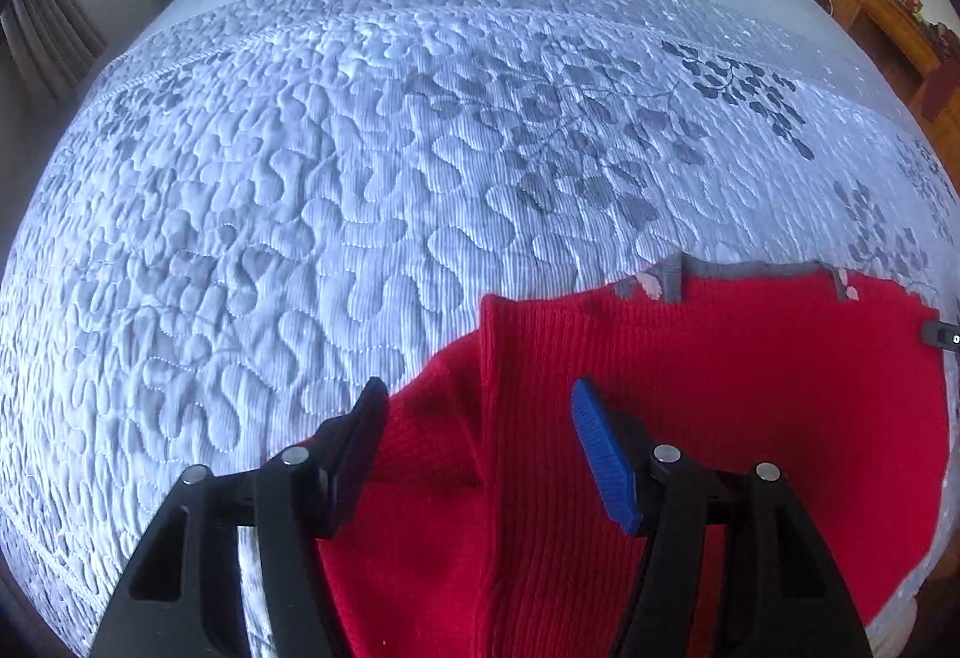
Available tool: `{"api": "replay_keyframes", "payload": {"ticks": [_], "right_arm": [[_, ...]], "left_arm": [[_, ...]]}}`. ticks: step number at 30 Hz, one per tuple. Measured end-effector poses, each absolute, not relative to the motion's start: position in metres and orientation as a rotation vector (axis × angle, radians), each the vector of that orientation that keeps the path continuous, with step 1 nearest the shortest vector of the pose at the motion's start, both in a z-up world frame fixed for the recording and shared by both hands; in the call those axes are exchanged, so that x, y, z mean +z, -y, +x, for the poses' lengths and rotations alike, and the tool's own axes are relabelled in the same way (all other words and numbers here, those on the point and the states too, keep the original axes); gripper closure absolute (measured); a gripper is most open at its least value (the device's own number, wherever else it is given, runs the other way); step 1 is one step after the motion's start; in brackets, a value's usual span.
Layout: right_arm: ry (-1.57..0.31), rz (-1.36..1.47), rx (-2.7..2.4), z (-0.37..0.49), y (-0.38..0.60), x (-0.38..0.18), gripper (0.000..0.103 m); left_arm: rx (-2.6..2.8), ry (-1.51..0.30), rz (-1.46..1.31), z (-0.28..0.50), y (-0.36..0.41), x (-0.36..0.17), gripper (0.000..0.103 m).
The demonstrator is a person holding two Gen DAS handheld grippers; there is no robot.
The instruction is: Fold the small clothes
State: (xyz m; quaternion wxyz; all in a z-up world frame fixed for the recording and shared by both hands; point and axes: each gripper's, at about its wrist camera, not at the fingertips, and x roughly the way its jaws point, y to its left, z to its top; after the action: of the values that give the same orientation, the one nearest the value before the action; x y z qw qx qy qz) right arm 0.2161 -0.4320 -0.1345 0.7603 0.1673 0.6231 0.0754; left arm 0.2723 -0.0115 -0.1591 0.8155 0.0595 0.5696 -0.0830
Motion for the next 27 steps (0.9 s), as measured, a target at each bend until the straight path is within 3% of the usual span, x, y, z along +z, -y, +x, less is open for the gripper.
{"api": "replay_keyframes", "payload": {"ticks": [2,3,4,6,7,9,18,24,27], "right_arm": [[-1.360,0.365,0.182,0.219,0.429,-0.139,0.049],[-1.359,0.347,0.190,0.222,0.426,-0.141,0.049],[-1.359,0.336,0.193,0.224,0.424,-0.142,0.049],[-1.360,0.322,0.214,0.229,0.419,-0.144,0.066],[-1.362,0.320,0.233,0.231,0.416,-0.144,0.071],[-1.355,0.301,0.244,0.232,0.413,-0.142,0.091],[-1.198,0.355,0.284,0.229,0.426,-0.101,0.094],[-1.329,0.346,0.168,0.238,0.430,-0.159,0.092],[-1.309,0.405,0.175,0.235,0.437,-0.159,0.087]], "left_arm": [[-0.186,-1.215,0.132,0.276,0.011,-0.163,0.039],[-0.190,-1.220,0.132,0.278,0.010,-0.166,0.044],[-0.200,-1.228,0.121,0.280,0.009,-0.170,0.059],[-0.221,-1.244,0.069,0.284,0.005,-0.174,0.071],[-0.226,-1.240,0.049,0.285,0.004,-0.174,0.082],[-0.247,-1.239,0.015,0.286,0.003,-0.171,0.088],[-0.244,-1.129,-0.119,0.277,-0.014,-0.148,0.090],[-0.204,-1.178,-0.013,0.282,-0.005,-0.186,0.088],[-0.185,-1.174,0.057,0.280,0.000,-0.178,0.077]]}}
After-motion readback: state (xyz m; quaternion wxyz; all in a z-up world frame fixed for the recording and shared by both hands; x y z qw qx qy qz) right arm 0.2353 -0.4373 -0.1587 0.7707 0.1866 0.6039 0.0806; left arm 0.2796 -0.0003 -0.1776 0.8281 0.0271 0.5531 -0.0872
